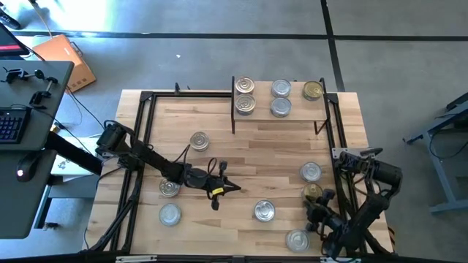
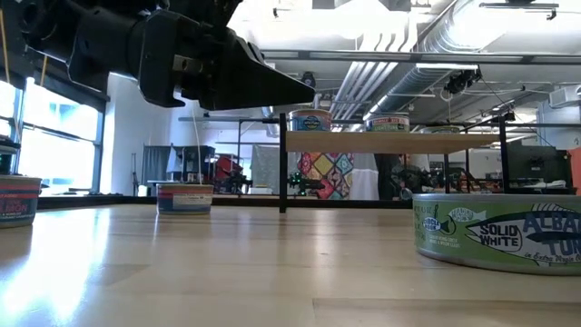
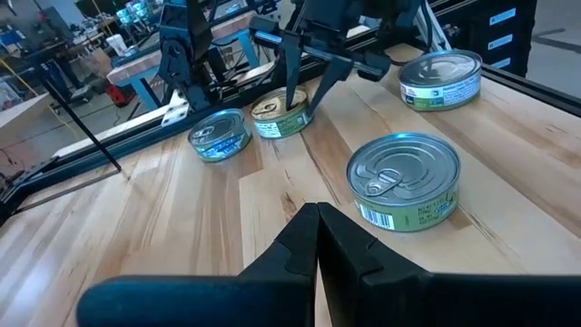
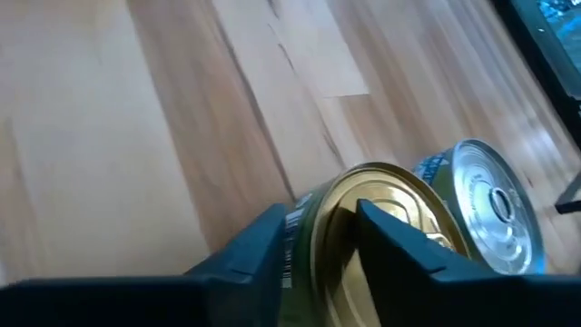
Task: Stack canned seafood by type on shelf
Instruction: Put the green tuna can on the shelf
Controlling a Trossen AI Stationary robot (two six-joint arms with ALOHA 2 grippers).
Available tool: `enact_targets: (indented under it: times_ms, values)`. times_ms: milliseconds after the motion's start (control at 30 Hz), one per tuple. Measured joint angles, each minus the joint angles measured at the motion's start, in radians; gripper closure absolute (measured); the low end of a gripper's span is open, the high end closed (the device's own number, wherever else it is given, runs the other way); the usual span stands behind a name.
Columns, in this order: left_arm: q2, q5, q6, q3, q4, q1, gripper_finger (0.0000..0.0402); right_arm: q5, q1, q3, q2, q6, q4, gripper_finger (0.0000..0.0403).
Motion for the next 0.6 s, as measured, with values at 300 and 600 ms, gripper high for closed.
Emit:
enact_targets:
  times_ms: [300,600]
  values:
    - [0.000,0.000,0.001,0.000,0.020,0.000,0.0401,-0.048,-0.003,0.000,-0.002,0.040,-0.057,0.0396]
    - [0.000,0.000,0.002,0.000,0.024,0.000,0.0401,-0.078,-0.031,0.077,-0.020,0.048,-0.130,0.0403]
